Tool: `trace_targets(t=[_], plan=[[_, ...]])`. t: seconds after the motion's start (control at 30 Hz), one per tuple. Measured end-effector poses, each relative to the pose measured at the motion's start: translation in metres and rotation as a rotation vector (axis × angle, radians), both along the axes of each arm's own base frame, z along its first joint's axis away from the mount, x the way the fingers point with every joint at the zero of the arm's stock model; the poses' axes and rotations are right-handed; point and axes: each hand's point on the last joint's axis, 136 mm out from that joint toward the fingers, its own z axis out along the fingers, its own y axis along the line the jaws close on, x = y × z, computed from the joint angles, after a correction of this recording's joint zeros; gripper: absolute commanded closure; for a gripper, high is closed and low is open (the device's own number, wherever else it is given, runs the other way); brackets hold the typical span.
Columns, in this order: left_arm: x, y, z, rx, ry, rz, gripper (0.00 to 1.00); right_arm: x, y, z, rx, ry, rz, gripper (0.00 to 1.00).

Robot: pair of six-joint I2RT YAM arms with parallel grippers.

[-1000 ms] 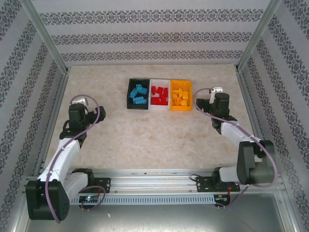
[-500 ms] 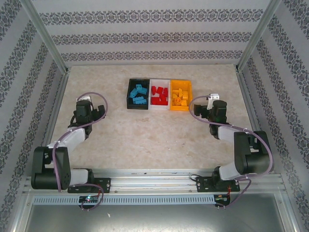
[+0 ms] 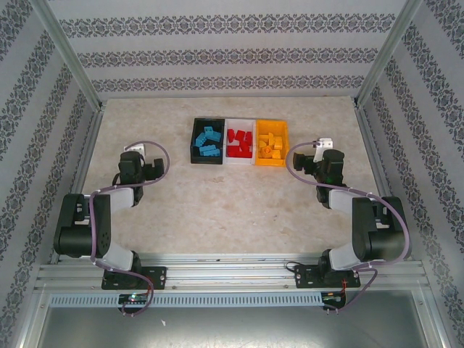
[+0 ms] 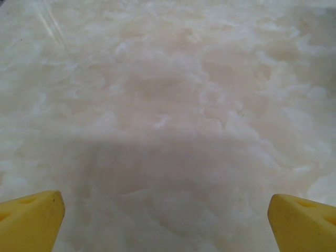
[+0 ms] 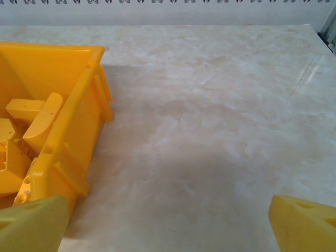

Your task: Sort the legos into containers by color

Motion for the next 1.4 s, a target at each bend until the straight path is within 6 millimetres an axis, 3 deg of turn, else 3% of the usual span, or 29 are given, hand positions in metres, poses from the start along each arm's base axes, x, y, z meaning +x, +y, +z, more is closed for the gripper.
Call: trace_targets(t=[0.2,0.33,0.37,0.63,0.93,1.4], plan=[[-0.010,-0.005,0.004,-0.007,-0.132,-0.026,0.00,0.000,-0.001,0.000,0.001,-0.002,-0.002,0.02],[-0.043,-0.009,-0.038,-0.011,-0.105,-0.035,0.00,0.000,-0.001,0.000,0.002,-0.002,-0.002,0.02],[-0.046,-0.009,-0.040,-0.012,-0.097,-0.037,0.00,0.000,-0.001,0.000,0.002,-0.002,-0.002,0.02],[-0.010,-0.012,0.004,-0.003,-0.240,-0.071,0.00,0.000,-0.001,0.001,0.001,-0.005,-0.002,0.02],[-0.039,0.002,-0.001,0.017,-0.284,0.021,0.00,-0.010,0.005,-0.008,-0.004,-0.014,0.015,0.02],[-0.042,0.009,0.013,0.005,-0.375,0.058,0.00,-0.009,0.000,-0.008,-0.014,-0.060,-0.010,0.02]])
